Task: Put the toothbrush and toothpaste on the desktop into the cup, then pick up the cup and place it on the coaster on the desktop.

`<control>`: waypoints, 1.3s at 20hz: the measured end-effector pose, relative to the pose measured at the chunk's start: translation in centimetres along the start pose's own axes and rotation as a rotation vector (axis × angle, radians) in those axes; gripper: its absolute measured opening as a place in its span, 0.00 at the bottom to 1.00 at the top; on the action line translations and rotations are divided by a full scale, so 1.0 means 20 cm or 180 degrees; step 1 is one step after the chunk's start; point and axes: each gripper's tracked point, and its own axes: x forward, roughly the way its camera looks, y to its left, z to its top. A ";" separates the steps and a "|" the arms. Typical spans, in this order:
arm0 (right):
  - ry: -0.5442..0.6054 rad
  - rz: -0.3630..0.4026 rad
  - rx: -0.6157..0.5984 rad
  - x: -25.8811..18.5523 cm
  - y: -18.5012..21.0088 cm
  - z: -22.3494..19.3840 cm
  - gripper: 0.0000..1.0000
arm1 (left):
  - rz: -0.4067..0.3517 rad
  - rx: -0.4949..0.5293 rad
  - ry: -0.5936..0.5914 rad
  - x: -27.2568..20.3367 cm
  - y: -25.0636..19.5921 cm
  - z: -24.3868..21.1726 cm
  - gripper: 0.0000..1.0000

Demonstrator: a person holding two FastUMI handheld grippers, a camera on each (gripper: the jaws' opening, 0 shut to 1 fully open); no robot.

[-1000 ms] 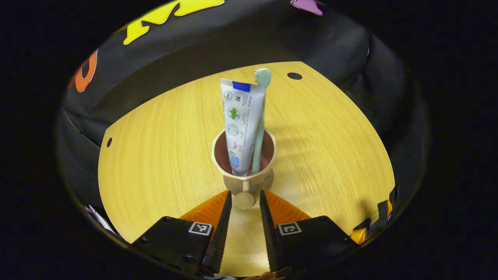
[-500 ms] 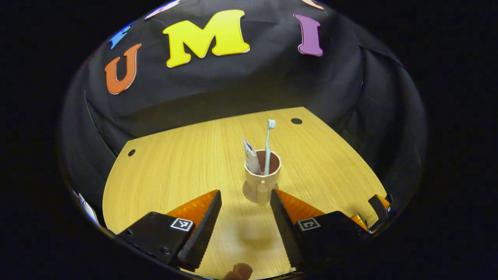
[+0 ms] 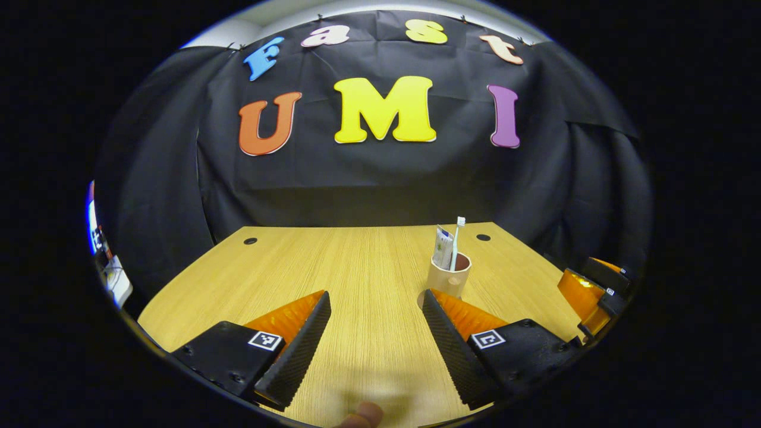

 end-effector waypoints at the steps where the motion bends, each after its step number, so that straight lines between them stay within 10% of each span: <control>1: -0.0079 -0.0018 -0.0065 0.01 0.04 0.05 0.95 | 0.0062 -0.0010 -0.0046 -0.04 0.06 0.00 0.99; 10: -0.0201 -0.0029 -0.0260 -0.04 0.29 0.11 0.94 | -0.0121 0.0175 -0.0665 -0.30 0.13 0.21 0.99; 26: -0.0078 0.0139 -0.0346 -0.11 0.30 -0.02 0.96 | 0.0182 0.0147 -0.0693 -0.27 0.19 0.17 0.99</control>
